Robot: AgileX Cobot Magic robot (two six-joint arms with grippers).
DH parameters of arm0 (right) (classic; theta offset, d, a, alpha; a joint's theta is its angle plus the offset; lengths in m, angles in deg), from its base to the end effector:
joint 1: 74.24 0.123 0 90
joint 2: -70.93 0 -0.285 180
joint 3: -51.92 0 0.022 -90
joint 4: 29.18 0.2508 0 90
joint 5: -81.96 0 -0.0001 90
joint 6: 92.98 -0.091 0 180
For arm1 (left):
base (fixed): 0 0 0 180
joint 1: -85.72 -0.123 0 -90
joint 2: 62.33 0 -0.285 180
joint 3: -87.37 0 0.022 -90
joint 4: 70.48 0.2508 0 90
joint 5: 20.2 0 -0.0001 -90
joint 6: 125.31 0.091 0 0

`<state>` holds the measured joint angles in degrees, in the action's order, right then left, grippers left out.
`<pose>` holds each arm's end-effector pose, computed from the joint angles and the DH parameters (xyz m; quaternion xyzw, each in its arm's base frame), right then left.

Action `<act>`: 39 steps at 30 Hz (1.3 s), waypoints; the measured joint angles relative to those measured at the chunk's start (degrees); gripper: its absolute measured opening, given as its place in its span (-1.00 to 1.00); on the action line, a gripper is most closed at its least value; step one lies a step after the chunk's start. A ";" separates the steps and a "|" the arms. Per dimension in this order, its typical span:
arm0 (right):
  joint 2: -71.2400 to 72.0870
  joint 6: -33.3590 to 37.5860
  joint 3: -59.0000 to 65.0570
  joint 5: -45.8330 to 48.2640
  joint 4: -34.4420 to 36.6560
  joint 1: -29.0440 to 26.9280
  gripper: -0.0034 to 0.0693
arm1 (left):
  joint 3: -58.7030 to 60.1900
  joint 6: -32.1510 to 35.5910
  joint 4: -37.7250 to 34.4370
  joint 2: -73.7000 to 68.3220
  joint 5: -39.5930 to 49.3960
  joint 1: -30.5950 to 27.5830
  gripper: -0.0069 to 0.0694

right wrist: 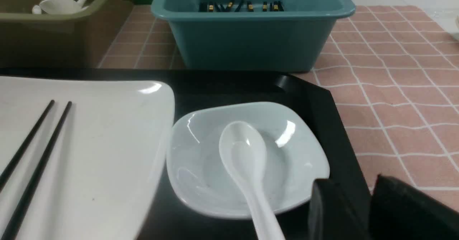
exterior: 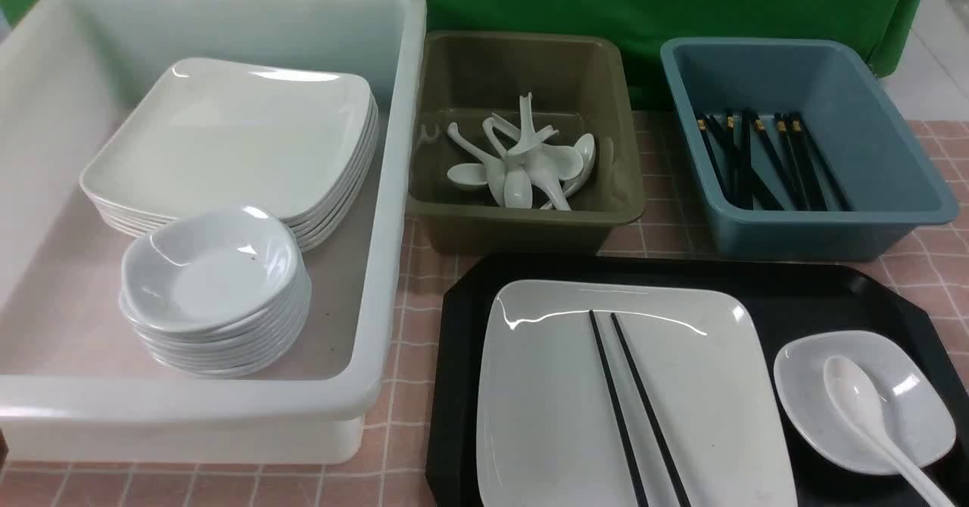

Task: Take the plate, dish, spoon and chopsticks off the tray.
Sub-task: Use the right arm to grab a soup spoon from the plate

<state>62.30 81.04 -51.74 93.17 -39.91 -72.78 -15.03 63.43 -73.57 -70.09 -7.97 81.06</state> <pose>0.0566 -0.0019 0.2001 -0.0269 0.7426 -0.0315 0.6685 0.0559 0.0035 0.1916 0.0107 0.7522 0.0553 0.6565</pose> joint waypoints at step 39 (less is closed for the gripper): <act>0.00 -24.43 0.70 -20.08 10.73 0.00 -0.24 | -30.18 -30.84 -11.69 -10.60 -22.60 0.00 -0.76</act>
<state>62.30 56.61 -51.04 73.09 -29.18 -72.78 -45.21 32.59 -85.26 -80.69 -30.57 81.06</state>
